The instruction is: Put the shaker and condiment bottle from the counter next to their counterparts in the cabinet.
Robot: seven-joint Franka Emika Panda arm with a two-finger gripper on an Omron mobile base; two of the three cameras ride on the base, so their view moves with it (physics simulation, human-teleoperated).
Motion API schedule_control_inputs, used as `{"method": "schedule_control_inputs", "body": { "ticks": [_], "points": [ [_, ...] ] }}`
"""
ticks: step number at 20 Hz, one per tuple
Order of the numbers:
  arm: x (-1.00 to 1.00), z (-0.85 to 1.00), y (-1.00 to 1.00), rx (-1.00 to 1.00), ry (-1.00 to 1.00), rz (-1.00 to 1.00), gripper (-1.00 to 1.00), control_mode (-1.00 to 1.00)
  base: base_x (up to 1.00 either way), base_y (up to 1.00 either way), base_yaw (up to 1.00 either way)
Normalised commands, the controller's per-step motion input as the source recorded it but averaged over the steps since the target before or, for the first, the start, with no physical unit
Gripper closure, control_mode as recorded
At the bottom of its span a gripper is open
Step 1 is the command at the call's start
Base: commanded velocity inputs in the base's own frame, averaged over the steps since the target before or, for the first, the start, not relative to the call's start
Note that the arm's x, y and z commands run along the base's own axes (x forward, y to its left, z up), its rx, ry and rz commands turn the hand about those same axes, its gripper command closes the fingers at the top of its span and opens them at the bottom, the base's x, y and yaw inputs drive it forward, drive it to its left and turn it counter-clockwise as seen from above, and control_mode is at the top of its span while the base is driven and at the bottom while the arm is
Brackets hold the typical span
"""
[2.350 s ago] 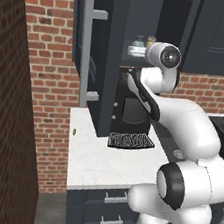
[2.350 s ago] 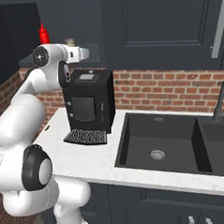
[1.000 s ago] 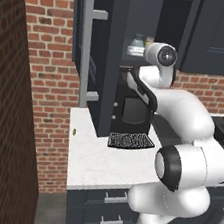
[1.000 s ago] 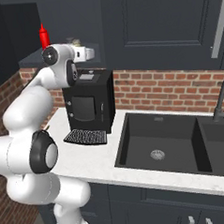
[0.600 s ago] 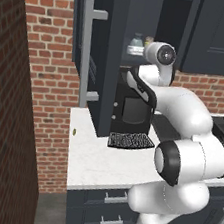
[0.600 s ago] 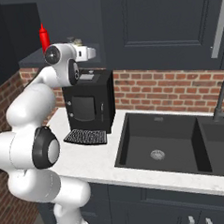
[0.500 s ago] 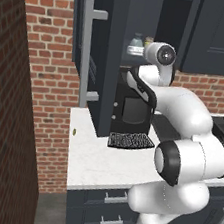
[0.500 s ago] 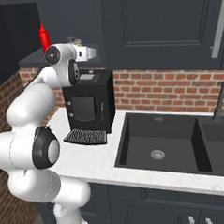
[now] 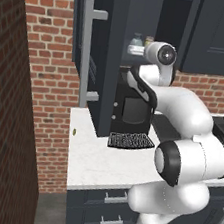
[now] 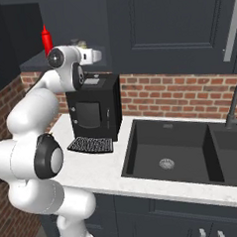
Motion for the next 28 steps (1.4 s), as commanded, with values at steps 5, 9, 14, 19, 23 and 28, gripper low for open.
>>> {"method": "schedule_control_inputs", "body": {
  "ticks": [5, 9, 14, 19, 23, 28],
  "points": [
    [0.0, 0.22, 0.0, 0.03, -0.02, 0.0, -1.0, -1.0, 0.0, 0.0, 0.0],
    [-0.13, 0.09, 0.0, 0.05, 0.0, 0.0, -1.0, -1.0, 0.0, 0.0, 0.0],
    [-0.38, 0.0, 0.0, 0.02, 0.0, 0.0, -1.0, -1.0, 0.0, 0.0, 0.0],
    [-0.72, 0.0, 0.0, 0.01, -0.03, 0.0, -1.0, -1.0, 0.0, 0.0, 0.0],
    [-0.85, 0.05, 0.0, 0.03, -0.11, 0.0, -1.0, -1.0, 0.0, 0.0, 0.0],
    [-0.95, 0.2, 0.0, 0.02, -0.22, 0.0, -1.0, -1.0, 0.0, 0.0, 0.0]
  ]
}}
